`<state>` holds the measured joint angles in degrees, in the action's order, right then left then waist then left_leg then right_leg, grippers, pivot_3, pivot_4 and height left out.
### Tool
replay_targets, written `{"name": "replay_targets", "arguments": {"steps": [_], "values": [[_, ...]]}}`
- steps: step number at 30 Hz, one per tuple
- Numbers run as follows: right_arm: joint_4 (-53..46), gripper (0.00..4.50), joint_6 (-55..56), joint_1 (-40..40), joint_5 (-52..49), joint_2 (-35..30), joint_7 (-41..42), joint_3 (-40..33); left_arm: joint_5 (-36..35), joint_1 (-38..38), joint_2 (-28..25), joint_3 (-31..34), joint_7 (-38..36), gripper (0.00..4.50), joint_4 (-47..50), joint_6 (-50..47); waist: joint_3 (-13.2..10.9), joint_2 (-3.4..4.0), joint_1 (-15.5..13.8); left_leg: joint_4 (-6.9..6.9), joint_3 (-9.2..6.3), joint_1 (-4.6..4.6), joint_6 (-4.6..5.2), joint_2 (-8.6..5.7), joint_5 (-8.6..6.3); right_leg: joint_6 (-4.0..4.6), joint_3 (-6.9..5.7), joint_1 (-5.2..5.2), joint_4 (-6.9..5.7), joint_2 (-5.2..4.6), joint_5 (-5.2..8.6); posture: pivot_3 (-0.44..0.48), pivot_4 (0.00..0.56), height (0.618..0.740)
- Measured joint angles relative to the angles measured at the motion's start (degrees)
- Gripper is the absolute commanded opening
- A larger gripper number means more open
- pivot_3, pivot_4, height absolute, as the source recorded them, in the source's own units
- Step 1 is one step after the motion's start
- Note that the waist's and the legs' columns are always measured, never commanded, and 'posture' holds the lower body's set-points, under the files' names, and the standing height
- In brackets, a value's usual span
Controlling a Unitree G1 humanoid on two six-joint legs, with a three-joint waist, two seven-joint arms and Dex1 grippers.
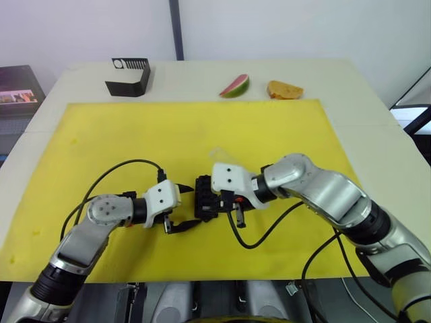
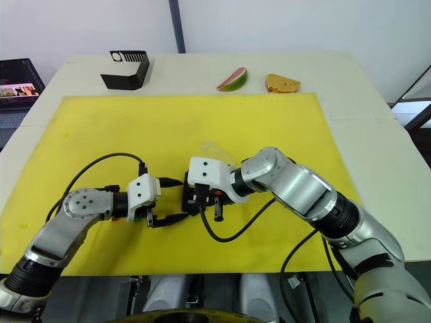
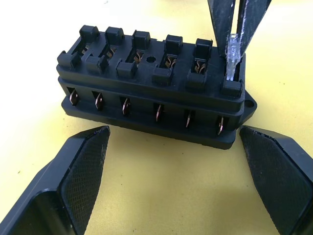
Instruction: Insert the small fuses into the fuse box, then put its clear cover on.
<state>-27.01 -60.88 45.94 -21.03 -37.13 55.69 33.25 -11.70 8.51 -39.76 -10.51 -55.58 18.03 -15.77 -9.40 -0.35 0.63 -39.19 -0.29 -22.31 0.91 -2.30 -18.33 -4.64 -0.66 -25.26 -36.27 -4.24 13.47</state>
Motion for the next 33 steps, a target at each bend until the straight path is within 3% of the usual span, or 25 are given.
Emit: {"name": "replay_targets", "arguments": {"steps": [33], "values": [[-0.39,0.0,3.86,0.3,3.77,-1.32,1.27,2.26,-0.25,-0.2,0.54,-0.32,0.87,4.43,0.23,-1.48,0.0,0.0,0.0,0.0,0.0,0.0,0.0,0.0,0.0,0.0,0.0,0.0,0.0,0.0,0.0,0.0,0.15,0.74]]}}
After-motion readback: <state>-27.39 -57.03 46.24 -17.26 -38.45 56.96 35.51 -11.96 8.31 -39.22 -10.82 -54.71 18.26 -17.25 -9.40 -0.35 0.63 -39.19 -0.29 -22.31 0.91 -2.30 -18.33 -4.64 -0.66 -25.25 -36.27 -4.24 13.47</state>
